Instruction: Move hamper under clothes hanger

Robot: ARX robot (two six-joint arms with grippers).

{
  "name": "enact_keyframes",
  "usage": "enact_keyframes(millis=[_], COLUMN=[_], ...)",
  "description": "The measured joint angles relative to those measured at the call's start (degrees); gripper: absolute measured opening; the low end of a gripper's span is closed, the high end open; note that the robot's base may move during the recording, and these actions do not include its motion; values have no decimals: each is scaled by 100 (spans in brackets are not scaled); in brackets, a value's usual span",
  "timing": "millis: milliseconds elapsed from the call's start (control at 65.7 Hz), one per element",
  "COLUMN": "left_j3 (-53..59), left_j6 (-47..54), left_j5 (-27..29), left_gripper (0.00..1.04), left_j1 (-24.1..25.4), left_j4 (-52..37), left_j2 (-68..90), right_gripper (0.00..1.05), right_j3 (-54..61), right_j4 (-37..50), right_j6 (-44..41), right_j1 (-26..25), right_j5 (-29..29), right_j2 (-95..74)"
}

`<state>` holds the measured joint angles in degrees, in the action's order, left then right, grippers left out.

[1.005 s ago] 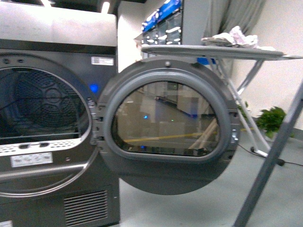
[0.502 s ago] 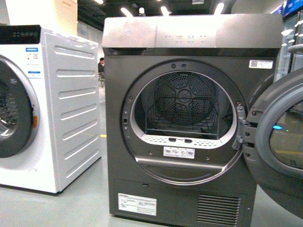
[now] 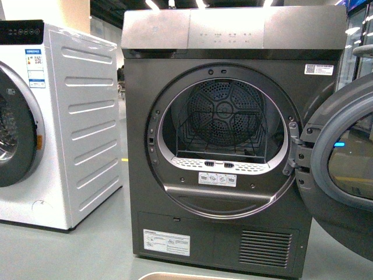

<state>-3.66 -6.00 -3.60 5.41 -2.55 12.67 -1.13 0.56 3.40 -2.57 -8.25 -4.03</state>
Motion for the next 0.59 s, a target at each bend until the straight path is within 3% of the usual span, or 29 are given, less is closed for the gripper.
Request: enact_keyframes(millis=[46,122,198,320,594], left_j3=[-234,-743,-1333,-2291,-4009], left_j6=[-138,-175,-190,-42,313], left_j5=[-72,-98,-251,-417,-197], left_gripper=[98,98,98,98,98], left_j1=[361,634,745,787,531], left_j4=[-824,-2109,-2857,-3150,-2959], left_j2=[957,2487,3960,6026,8974], right_gripper=[97,97,97,97,97], right_j3=[-120,-483,-898,-1624,-2938], right_j4=[649,1943,2999,3764,3978], right_j6=[323,463,420,254,-433], right_j1=[-175,-212,-214,-256,-90], right_j5=[-450,-533,-592,-719,-363], right_j2=[-837,-2433,-4015,-6288,-9272])
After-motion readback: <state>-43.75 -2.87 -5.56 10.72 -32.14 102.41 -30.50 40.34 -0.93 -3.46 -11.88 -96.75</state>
